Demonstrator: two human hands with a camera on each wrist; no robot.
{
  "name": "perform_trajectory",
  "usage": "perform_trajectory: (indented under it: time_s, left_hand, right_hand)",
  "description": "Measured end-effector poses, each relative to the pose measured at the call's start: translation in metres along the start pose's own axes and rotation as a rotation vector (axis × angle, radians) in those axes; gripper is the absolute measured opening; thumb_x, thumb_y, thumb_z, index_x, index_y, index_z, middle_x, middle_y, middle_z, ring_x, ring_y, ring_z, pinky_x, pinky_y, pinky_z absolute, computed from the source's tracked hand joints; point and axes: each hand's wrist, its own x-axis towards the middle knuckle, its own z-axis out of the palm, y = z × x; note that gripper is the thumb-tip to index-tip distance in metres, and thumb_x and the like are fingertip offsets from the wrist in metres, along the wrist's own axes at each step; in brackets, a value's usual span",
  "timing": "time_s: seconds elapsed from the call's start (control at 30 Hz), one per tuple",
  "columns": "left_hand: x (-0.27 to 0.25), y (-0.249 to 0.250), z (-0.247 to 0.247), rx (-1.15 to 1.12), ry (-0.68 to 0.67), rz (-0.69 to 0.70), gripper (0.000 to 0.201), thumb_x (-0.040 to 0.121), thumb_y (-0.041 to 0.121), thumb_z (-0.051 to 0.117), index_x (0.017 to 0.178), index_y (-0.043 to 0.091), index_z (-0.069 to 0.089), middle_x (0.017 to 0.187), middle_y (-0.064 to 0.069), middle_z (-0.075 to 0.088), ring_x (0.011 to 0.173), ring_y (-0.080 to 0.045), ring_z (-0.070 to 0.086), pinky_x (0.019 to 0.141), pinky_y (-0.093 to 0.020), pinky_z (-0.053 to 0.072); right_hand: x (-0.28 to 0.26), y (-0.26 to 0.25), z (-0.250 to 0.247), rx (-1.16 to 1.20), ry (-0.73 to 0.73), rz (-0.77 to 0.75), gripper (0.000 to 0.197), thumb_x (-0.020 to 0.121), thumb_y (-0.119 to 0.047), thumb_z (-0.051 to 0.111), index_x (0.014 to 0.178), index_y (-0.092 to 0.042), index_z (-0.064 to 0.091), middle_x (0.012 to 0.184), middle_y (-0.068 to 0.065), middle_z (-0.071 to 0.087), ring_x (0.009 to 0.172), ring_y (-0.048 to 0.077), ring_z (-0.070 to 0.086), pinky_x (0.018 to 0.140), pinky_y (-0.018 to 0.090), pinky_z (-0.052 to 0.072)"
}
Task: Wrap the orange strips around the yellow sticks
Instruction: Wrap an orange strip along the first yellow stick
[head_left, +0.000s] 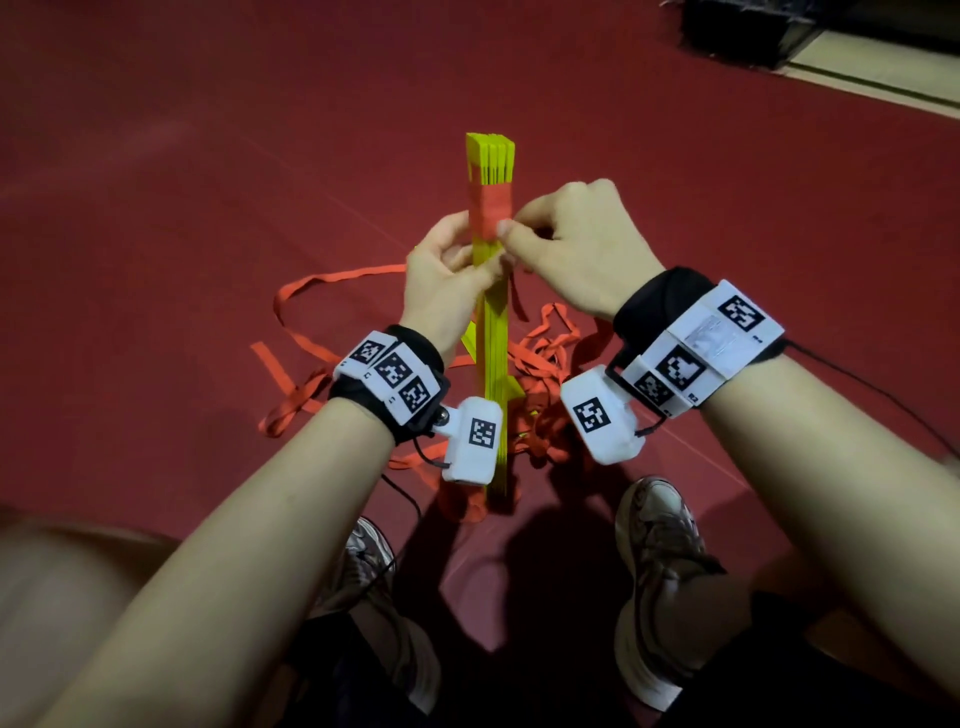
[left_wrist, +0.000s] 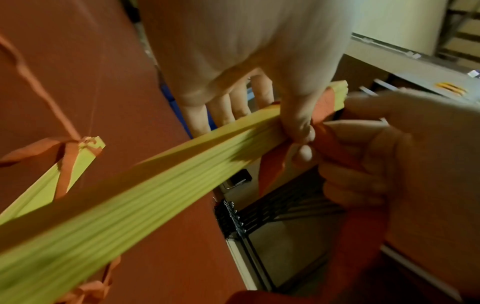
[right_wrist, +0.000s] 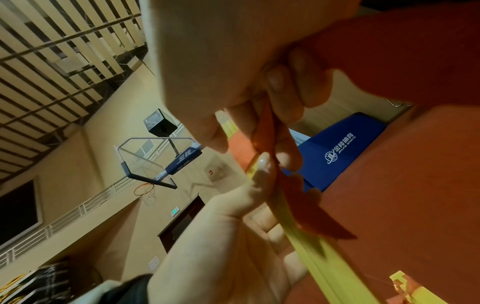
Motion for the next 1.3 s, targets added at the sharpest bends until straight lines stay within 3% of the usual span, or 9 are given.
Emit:
perform_trajectory:
  time_s: [0.13,0.3,0.43,0.57,0.77,0.9,1.03,1.17,1.3]
  left_hand:
    - [-0.004,-0.001,0.009,0.173,0.114,0.067,0.052,0.062,0.002,0.054,0.113,0.012,0.06,0.089,-0.004,0.073,0.078,-0.018,0.07,0.075,-0.039,0.06]
    - [-0.005,-0.004,0.009,0.327,0.137,0.11,0.049,0.061,0.029,0.066,0.109,0.02,0.058,0.085,-0.007,0.074,0.078,-0.037,0.071,0.072,-0.061,0.056]
    - [-0.008,0.004,0.007,0.181,-0.015,0.008,0.069,0.06,0.014,0.079,0.122,-0.003,0.054,0.104,-0.014,0.073,0.092,-0.023,0.072,0.089,-0.046,0.06]
    - [-0.007,0.014,-0.004,0.035,-0.136,-0.107,0.05,0.08,0.006,0.07,0.128,0.005,0.058,0.101,-0.002,0.071,0.091,-0.01,0.069,0.08,-0.027,0.056]
    - [-0.006,0.031,-0.007,-0.004,-0.083,-0.177,0.041,0.1,0.042,0.048,0.128,0.018,0.066,0.118,-0.005,0.075,0.107,-0.026,0.071,0.099,-0.047,0.052]
    - [-0.002,0.034,0.0,0.02,-0.039,-0.195,0.031,0.107,0.04,0.042,0.114,0.024,0.067,0.111,-0.002,0.077,0.093,-0.019,0.074,0.079,-0.035,0.056]
    - [-0.001,0.033,-0.001,-0.028,-0.057,-0.235,0.032,0.102,0.04,0.048,0.123,0.022,0.065,0.119,-0.007,0.074,0.1,-0.021,0.071,0.092,-0.042,0.055]
    - [-0.004,0.017,-0.004,-0.037,-0.123,-0.156,0.013,0.101,0.011,0.056,0.108,0.013,0.066,0.098,-0.001,0.078,0.091,-0.011,0.071,0.081,-0.024,0.056]
    - [-0.001,0.011,-0.004,0.165,-0.01,-0.002,0.027,0.089,-0.009,0.068,0.116,-0.006,0.065,0.101,-0.012,0.073,0.086,-0.006,0.068,0.078,-0.017,0.053]
  right_hand:
    - [-0.004,-0.006,0.002,-0.122,0.032,0.042,0.06,0.077,-0.074,0.056,0.059,-0.017,0.049,0.056,0.002,0.046,0.065,0.032,0.046,0.062,0.035,0.037]
    - [-0.002,0.0,0.004,-0.193,0.107,0.089,0.056,0.078,-0.069,0.066,0.062,-0.019,0.048,0.07,0.007,0.054,0.075,0.035,0.049,0.065,0.034,0.035]
    - [0.004,0.009,-0.002,-0.104,0.092,0.108,0.059,0.072,-0.066,0.072,0.054,-0.016,0.044,0.056,0.003,0.039,0.066,0.031,0.038,0.061,0.036,0.034]
    - [0.006,0.017,-0.008,-0.045,0.02,0.028,0.064,0.073,-0.061,0.071,0.065,0.0,0.052,0.057,0.013,0.033,0.065,0.037,0.033,0.058,0.041,0.035]
    - [0.006,0.022,-0.011,-0.027,0.001,-0.018,0.061,0.078,-0.055,0.074,0.068,0.002,0.057,0.061,0.018,0.035,0.067,0.041,0.036,0.058,0.041,0.031]
    - [0.004,0.016,-0.009,-0.017,-0.009,-0.021,0.063,0.075,-0.06,0.071,0.064,0.0,0.053,0.059,0.02,0.039,0.063,0.039,0.037,0.057,0.044,0.038]
    - [0.002,0.012,-0.01,-0.032,-0.016,-0.018,0.064,0.076,-0.058,0.071,0.065,0.002,0.052,0.061,0.019,0.034,0.066,0.04,0.035,0.057,0.045,0.036]
    - [0.004,0.017,-0.011,-0.039,-0.017,-0.004,0.06,0.077,-0.057,0.068,0.064,-0.001,0.05,0.057,0.009,0.031,0.064,0.039,0.035,0.059,0.043,0.037]
    - [0.006,0.021,-0.001,-0.122,0.003,0.062,0.047,0.077,-0.058,0.058,0.062,-0.015,0.044,0.055,0.002,0.044,0.068,0.038,0.053,0.063,0.038,0.041]
